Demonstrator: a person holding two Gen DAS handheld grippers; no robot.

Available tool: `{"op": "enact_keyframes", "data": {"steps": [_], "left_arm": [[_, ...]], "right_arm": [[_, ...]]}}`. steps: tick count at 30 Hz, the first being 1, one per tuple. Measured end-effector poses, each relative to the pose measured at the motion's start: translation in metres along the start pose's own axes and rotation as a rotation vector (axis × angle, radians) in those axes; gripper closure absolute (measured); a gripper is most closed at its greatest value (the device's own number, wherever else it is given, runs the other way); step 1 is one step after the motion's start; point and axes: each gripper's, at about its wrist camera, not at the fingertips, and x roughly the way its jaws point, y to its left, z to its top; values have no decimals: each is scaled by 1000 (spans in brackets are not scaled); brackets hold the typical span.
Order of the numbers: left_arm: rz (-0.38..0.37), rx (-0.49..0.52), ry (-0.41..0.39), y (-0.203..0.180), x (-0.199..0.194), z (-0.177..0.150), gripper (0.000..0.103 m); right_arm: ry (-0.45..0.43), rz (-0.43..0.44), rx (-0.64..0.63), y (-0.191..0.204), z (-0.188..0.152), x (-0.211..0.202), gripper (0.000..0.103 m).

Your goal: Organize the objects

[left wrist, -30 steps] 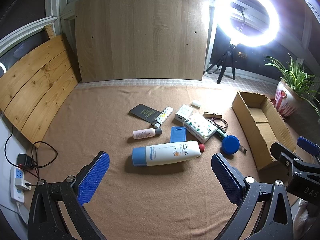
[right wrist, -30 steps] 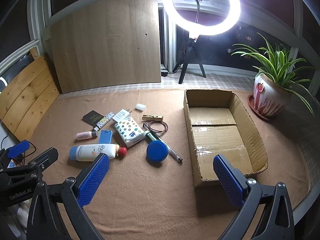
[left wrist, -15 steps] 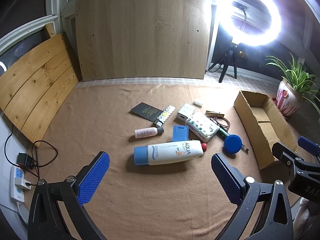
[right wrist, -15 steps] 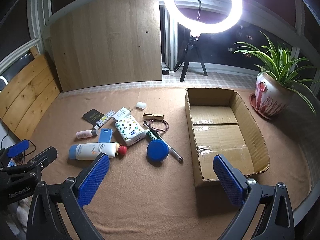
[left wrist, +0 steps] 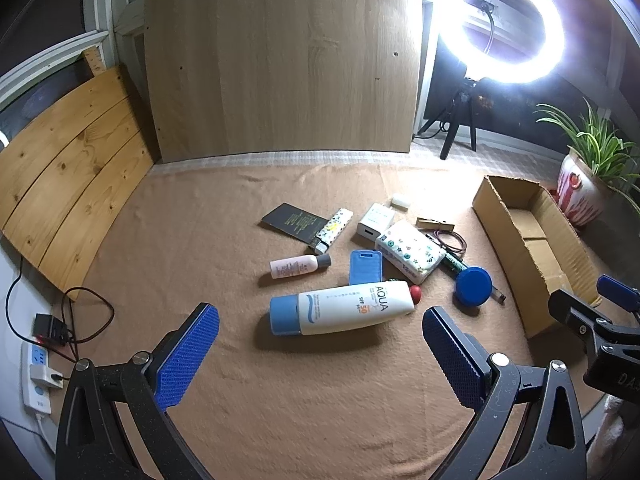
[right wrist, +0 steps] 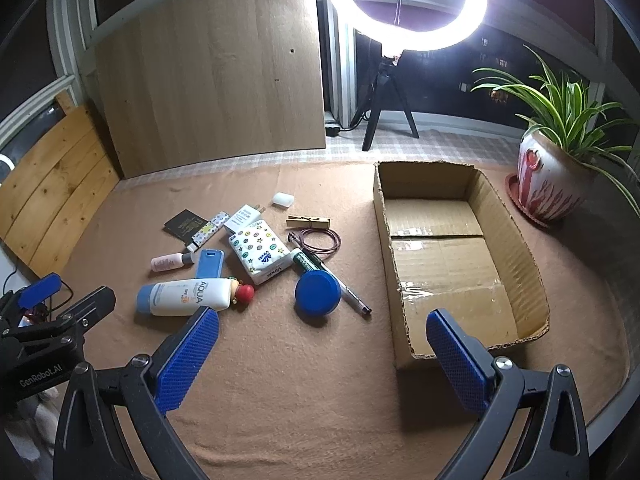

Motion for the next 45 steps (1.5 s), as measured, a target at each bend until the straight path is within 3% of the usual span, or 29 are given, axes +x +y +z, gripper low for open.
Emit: {"op": "enact_keyframes", "data": {"steps": [9, 18, 27, 34, 38, 45], "left_arm": [[0, 26, -7, 3, 16, 10, 0], [-34, 18, 57, 21, 67, 31, 2], [-90, -7, 175, 33, 131, 39, 15], [-135, -35, 260, 40, 163, 34, 34], [-150, -45, 296, 41, 168, 23, 42], [-178, -72, 309, 44, 155, 0, 43]], "right_arm": [[26, 8, 10, 2, 0, 8, 0], [66, 20, 57, -7, -7, 14, 1], [97, 30, 89, -13, -14, 18, 2], [105, 32, 100, -17, -17, 20, 2], [108, 36, 101, -18, -17, 20, 2], [119, 58, 83, -14, -17, 24, 2]]}}
